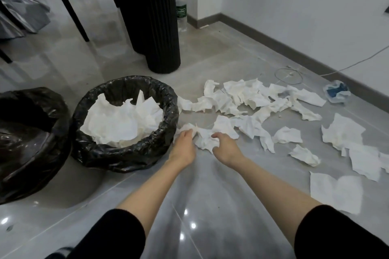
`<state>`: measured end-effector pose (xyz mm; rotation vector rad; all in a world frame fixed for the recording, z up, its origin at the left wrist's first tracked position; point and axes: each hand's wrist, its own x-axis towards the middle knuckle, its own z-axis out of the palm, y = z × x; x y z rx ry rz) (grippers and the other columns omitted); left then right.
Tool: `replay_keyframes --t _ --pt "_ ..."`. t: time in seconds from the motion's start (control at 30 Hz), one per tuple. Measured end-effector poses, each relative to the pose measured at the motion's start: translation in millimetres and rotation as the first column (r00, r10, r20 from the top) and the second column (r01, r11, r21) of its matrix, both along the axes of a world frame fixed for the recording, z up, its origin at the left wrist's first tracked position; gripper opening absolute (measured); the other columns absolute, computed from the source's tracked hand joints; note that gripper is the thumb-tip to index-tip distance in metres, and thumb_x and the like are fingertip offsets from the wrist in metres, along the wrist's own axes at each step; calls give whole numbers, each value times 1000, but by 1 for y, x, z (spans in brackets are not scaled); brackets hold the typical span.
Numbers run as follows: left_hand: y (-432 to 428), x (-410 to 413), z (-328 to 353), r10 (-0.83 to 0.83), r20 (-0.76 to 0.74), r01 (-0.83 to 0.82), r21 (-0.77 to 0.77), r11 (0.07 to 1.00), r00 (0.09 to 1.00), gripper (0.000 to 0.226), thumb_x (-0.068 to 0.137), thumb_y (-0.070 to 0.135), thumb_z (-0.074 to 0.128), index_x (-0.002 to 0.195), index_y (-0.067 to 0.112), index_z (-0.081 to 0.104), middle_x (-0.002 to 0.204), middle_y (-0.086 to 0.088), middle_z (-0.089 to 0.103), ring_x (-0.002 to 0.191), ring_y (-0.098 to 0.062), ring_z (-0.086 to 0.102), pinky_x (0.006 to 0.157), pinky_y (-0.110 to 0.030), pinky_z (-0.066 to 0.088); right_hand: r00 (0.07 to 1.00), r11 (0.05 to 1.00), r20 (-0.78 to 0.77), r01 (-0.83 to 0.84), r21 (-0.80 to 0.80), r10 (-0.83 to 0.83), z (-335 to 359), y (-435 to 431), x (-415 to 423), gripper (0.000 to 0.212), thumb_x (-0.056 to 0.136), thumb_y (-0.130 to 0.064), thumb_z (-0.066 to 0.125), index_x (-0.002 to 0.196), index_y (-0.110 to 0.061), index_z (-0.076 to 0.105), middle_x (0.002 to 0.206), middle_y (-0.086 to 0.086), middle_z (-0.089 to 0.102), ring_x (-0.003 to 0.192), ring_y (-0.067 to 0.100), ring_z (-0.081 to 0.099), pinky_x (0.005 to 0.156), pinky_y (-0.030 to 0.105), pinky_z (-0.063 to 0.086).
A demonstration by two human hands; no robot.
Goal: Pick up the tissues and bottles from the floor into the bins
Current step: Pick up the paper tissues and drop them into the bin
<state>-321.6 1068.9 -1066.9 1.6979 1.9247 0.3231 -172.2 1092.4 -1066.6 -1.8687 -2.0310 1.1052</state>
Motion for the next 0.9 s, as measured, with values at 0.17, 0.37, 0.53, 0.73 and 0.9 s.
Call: replay_keyframes --t 0.17,0.37,0.53,0.73,0.9 --pt "23 -14 -23 -32 4 33 -92 995 999 62 96 6 38 150 4 9 158 -13 4 147 -23 4 117 -27 4 985 990 102 -142 -1 141 -23 13 -10 55 88 -7 48 142 -10 37 147 11 37 137 25 30 111 33 28" --pt "42 -26 -50 -62 -13 59 -162 985 998 62 97 4 34 150 6 2 159 -11 -7 147 -23 -7 119 -30 -2 954 970 175 -238 -55 244 -46 25 -25 67 89 -7 43 151 -15 18 157 2 18 141 30 17 114 37 22" --pt "49 -27 -61 -60 11 61 -219 974 998 63 94 4 35 151 8 8 157 -15 11 145 -28 10 119 -35 10 918 962 292 -267 -52 270 -61 33 -32 70 90 -13 43 152 -22 11 148 9 32 132 38 23 113 41 23" --pt "42 -22 -67 -76 -23 67 -268 961 997 66 93 7 39 151 16 8 144 -17 33 133 -34 31 111 -38 28 866 962 446 -270 33 227 -73 25 -32 42 96 -37 42 136 -30 41 132 8 43 119 37 36 101 39 33" --pt "29 -21 -77 -104 -44 89 -262 961 994 51 91 13 50 140 19 39 134 -14 43 128 -33 34 107 -35 32 922 979 368 -170 111 118 -76 12 -26 23 92 -19 47 110 -19 61 132 9 37 109 33 45 86 34 42"
